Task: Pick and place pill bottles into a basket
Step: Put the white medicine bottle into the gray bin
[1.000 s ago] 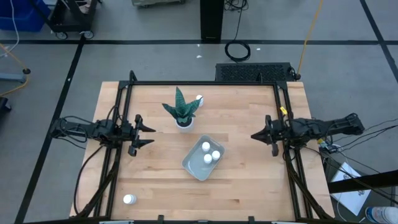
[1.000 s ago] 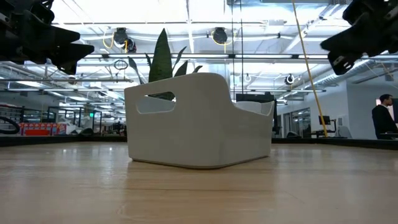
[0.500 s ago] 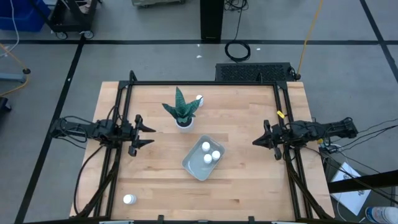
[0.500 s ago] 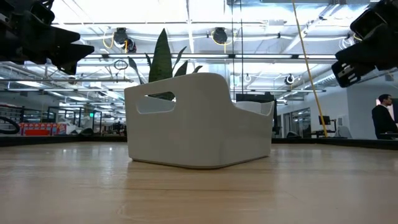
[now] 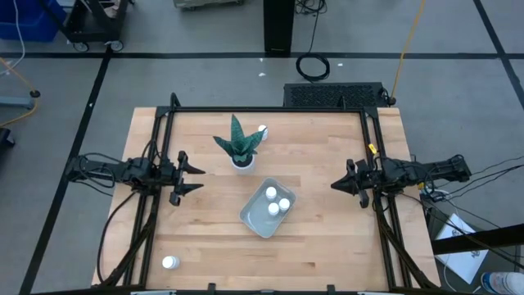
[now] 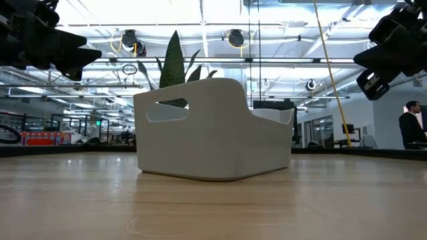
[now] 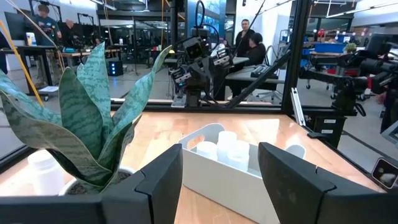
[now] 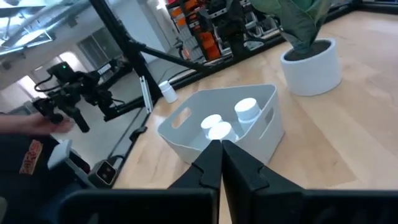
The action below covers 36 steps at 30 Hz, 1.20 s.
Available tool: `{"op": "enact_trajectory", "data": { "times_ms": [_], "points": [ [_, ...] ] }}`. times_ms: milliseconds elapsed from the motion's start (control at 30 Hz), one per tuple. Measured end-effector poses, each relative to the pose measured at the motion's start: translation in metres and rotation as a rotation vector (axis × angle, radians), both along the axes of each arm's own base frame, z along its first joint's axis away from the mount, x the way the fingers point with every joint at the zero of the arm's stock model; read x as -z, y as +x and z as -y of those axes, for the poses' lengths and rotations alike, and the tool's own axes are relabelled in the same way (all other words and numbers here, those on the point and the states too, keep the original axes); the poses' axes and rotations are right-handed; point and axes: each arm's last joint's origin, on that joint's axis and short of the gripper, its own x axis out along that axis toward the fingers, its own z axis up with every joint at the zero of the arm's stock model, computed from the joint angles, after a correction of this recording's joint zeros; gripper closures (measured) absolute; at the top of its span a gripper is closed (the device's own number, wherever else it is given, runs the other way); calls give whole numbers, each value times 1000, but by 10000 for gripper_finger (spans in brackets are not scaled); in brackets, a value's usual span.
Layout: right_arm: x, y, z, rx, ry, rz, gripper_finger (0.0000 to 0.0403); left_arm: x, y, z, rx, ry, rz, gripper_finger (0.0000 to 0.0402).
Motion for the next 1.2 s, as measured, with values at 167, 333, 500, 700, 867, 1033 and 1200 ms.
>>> {"op": "enact_trajectory", "data": {
  "times_ms": [167,333,500,700,867,1033,1200],
  "points": [
    [-5,1,0,0,10,57,395,0,0,0,0,0,0,188],
    [-10,2,0,0,23,127,395,0,0,-1,-9,0,0,188],
    [-13,2,0,0,28,159,394,-7,0,-1,-1,-111,66,188],
    [-14,2,0,0,29,162,394,-42,-11,-3,172,-748,391,188],
    [-15,2,0,0,30,166,394,-54,-19,-7,139,-816,559,188],
    [-15,2,0,0,30,167,394,-55,-20,-10,79,-942,605,188],
    [-15,2,0,0,30,167,394,-61,-24,-15,8,-1027,698,188]
  ]
}}
